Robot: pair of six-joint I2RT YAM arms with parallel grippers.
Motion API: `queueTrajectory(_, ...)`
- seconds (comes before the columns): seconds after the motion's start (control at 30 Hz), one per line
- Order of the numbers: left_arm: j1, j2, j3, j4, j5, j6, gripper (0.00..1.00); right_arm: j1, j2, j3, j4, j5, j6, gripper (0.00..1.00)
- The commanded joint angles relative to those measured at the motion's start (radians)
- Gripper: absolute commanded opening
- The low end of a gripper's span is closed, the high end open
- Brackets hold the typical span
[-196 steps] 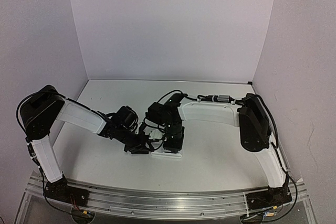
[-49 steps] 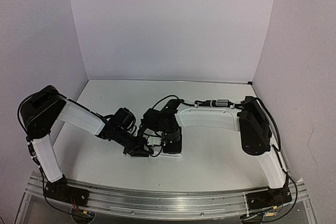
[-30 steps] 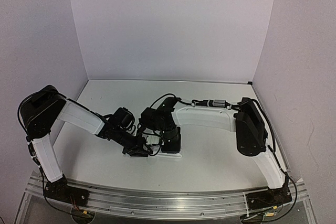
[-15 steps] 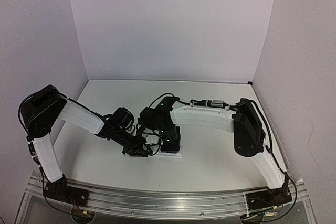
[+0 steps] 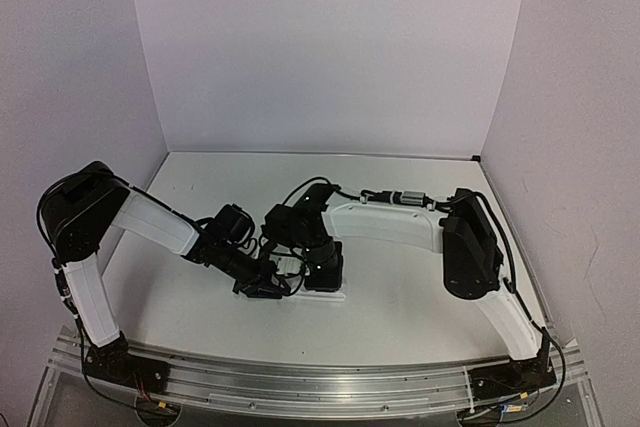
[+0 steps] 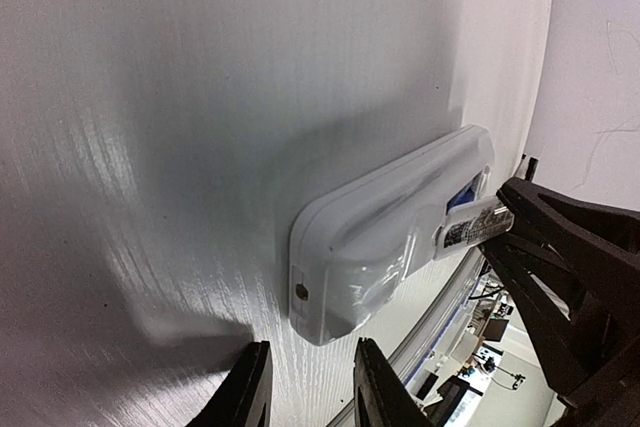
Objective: Load the batteries into the remote control
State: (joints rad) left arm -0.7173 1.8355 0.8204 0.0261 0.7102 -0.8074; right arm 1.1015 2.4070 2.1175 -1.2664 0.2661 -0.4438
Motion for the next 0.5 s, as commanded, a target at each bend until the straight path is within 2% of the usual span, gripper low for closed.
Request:
queueTrajectory(0.0, -0.076, 0.050, 0.028, 0.129, 0.015, 0.024, 0.31, 0.097, 0.138, 0.022, 0.342, -0.106, -0.019, 0.00)
queueTrajectory(0.47, -0.076, 0.076, 0.047, 0.129, 0.033, 0.025, 0.30, 0.080, 0.146, 0.029, 0.354, -0.129, -0.004, 0.00)
